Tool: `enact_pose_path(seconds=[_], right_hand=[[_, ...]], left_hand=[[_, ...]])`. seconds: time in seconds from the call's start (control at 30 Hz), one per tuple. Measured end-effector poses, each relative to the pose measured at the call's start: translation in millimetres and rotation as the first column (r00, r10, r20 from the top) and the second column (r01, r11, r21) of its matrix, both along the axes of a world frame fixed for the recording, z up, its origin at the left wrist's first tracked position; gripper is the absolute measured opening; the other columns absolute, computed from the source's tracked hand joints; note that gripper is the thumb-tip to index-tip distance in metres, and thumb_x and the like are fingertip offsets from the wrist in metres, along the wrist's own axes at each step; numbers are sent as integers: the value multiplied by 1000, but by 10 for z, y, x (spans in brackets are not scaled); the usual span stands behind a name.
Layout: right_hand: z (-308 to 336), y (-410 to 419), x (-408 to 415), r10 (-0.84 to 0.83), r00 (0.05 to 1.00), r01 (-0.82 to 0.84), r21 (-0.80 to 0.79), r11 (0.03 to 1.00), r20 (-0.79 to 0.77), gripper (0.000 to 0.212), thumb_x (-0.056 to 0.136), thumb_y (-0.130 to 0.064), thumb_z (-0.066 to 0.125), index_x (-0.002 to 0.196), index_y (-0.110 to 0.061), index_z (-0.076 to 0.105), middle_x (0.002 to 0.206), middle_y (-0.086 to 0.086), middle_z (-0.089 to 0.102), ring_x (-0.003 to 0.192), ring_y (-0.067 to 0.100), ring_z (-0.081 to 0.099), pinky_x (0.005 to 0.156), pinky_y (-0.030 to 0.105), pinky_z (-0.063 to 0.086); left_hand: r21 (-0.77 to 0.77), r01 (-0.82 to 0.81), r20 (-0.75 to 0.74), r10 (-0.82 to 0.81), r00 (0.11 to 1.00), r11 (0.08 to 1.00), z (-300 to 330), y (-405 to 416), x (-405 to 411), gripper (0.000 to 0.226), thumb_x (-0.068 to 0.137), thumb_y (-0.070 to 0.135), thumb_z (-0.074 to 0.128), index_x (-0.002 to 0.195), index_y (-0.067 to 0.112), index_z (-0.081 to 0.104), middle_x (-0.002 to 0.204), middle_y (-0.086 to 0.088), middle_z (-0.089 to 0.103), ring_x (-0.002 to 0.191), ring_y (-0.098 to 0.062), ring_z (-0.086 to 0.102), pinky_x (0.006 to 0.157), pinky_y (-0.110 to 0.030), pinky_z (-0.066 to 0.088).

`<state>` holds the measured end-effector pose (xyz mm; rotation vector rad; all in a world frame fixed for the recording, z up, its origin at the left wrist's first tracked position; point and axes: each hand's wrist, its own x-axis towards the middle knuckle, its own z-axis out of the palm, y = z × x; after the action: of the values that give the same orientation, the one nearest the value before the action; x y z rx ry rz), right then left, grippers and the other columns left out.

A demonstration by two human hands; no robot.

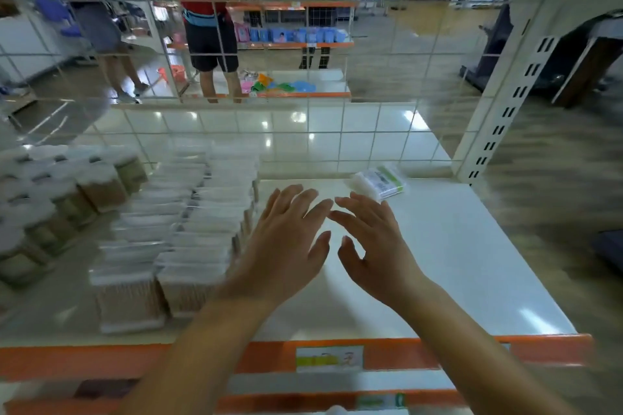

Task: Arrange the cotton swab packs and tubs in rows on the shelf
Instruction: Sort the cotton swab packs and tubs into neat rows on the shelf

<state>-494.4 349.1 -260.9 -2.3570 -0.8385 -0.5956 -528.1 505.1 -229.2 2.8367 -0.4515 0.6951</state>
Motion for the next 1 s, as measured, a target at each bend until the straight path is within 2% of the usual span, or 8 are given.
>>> enact_pose_path(seconds=[0.07, 0.2, 0.33, 0.43, 0.53, 0.63, 0.77, 1.0], right_hand=[[-13, -173, 64, 0, 1000, 0, -14, 1000, -29, 42, 81, -23, 39, 115, -16, 63, 121, 5, 61, 122, 25, 47, 100, 54, 37], [-79, -492, 200, -5, 1000, 5, -2, 1000, -30, 36, 82, -16, 50, 116, -14, 62, 120, 7, 61, 117, 31, 53, 95, 55, 40], [-160, -750, 376, -92, 994, 98, 92, 991, -64, 32, 78, -10, 57, 108, -8, 66, 109, 8, 66, 104, 23, 57, 88, 37, 44], [-224, -905, 586, -186, 913, 247, 130, 960, -362, 31, 86, -9, 56, 116, -9, 62, 120, 6, 61, 114, 22, 52, 94, 28, 39], [-272, -964, 780, -265, 812, 327, 28, 945, -520, 37, 88, -16, 51, 125, -13, 55, 132, 4, 53, 122, 22, 45, 101, 34, 35], [-259, -923, 912, -369, 780, 348, -140, 927, -504, 38, 89, -19, 48, 126, -14, 54, 133, 5, 51, 123, 25, 43, 99, 36, 33], [-258, -815, 1004, -458, 767, 331, -333, 883, -450, 31, 87, -20, 45, 115, -14, 55, 121, 6, 53, 117, 28, 41, 91, 35, 32], [-137, -635, 1164, -476, 778, 371, -313, 875, -410, 28, 91, -19, 39, 117, -11, 48, 122, 10, 46, 113, 29, 41, 88, 38, 34]], left_hand=[[-2, 1, -12, -1, 1000, 1000, -41, -180, 66, 42, 80, 27, 54, 116, 7, 61, 115, -14, 63, 112, -34, 57, 94, -47, 42], [-20, 1, -34, -2, 999, 1000, -103, -498, 187, 46, 83, 33, 39, 116, 9, 61, 114, -10, 63, 112, -31, 56, 95, -47, 44], [-61, 3, -26, -4, 1000, 998, -186, -770, 357, 45, 77, 31, 40, 107, 7, 64, 103, -11, 66, 100, -32, 61, 86, -48, 50], [-102, -11, -56, 6, 998, 995, -302, -890, 518, 43, 77, 31, 42, 104, 7, 65, 97, -10, 66, 94, -32, 63, 81, -45, 52], [-172, -61, -138, 37, 990, 983, -403, -964, 705, 42, 78, 29, 47, 110, 7, 63, 103, -10, 65, 100, -33, 59, 87, -44, 46], [-197, -152, -257, 99, 961, 968, -452, -1009, 902, 50, 78, 31, 42, 119, 9, 58, 116, -9, 60, 110, -31, 51, 95, -39, 37], [-225, -211, -259, 150, 954, 951, -536, -1023, 1153, 38, 88, 19, 51, 125, 9, 55, 125, -9, 56, 116, -29, 47, 97, -35, 34], [-203, -244, -256, 190, 948, 948, -446, -1077, 1574, 34, 93, 16, 49, 126, 9, 52, 127, -9, 54, 117, -26, 44, 96, -34, 35]])
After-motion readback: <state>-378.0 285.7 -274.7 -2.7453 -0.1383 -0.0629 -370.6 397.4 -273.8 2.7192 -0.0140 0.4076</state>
